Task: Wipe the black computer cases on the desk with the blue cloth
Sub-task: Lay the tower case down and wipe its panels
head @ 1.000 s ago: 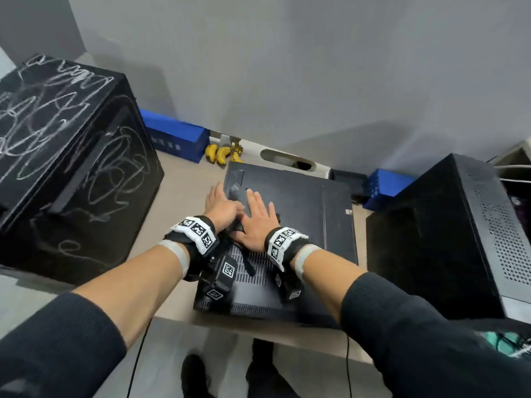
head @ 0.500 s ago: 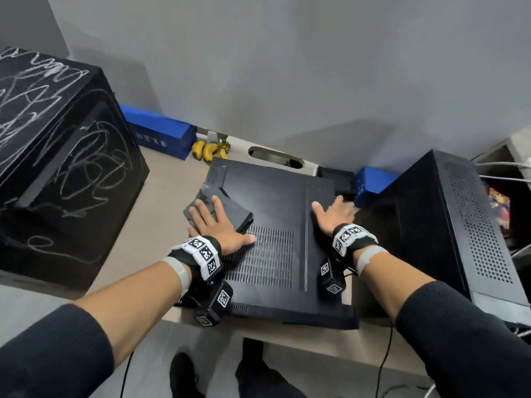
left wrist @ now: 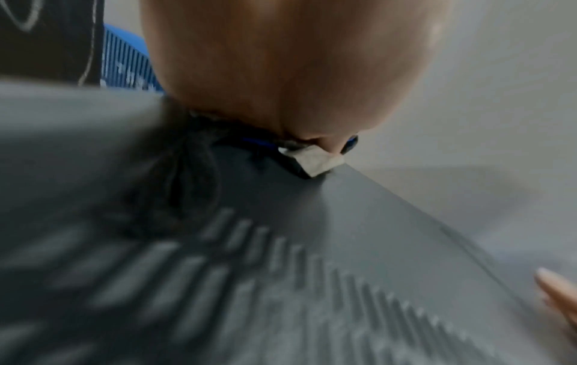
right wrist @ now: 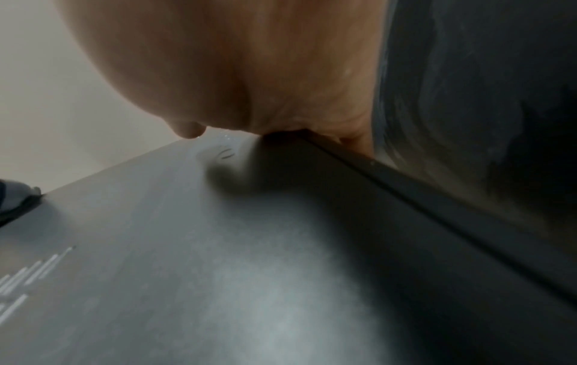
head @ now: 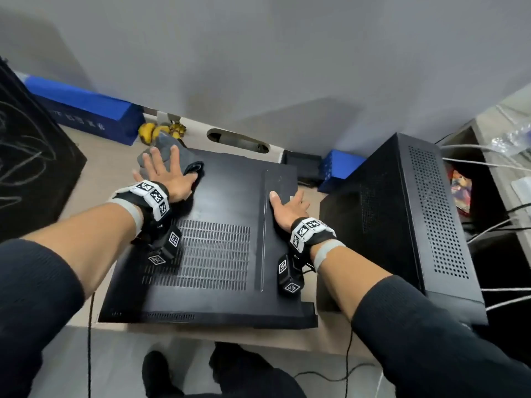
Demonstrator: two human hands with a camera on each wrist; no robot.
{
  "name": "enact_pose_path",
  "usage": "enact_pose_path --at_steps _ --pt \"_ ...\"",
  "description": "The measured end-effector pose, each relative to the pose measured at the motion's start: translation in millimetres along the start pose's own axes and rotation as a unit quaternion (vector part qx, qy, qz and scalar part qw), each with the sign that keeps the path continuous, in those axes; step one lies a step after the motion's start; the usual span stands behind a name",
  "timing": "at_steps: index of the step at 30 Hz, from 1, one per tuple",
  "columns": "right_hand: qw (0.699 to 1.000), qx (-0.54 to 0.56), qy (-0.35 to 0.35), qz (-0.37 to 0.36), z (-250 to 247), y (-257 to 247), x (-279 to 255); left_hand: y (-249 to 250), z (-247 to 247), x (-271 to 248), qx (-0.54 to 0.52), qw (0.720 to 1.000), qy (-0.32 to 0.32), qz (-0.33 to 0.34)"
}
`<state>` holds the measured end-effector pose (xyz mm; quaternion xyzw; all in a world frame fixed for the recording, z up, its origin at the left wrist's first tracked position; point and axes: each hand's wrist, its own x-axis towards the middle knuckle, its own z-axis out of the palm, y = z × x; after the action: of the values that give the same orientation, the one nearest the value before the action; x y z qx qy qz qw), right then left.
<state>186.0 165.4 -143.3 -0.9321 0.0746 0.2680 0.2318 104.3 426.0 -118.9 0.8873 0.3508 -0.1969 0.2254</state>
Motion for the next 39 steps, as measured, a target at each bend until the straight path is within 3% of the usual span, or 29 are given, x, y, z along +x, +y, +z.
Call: enact_pose_path --at_steps 9,14,20,24,27,31,35,39 --pt "0.999 0.031 0.002 -0.018 -9 9 -33 -91 35 -97 0.054 0.993 -0.046 0.096" --pt "0.999 0.027 -0.037 -0.012 -11 55 -77 -115 61 -148 0.058 0.989 -0.069 0.116" --pt "0.988 0.11 -0.106 0.011 8 121 -144 -80 104 -200 0.094 0.981 -0.066 0.158" --pt "0.97 0.216 -0.106 -0.021 28 163 -100 -28 144 -230 0.125 0.964 -0.061 0.227" --pt "0.963 0.247 -0.112 -0.001 37 179 -75 23 173 -248 0.165 0.942 -0.067 0.284" --pt "0.925 0.35 -0.144 0.03 41 202 -60 74 203 -267 0.211 0.91 -0.05 0.354" --pt "0.907 0.379 -0.177 0.058 22 185 -95 65 200 -262 0.203 0.904 -0.012 0.375" --pt "0.928 0.342 -0.131 0.064 40 180 -76 42 194 -260 0.207 0.905 0.014 0.371"
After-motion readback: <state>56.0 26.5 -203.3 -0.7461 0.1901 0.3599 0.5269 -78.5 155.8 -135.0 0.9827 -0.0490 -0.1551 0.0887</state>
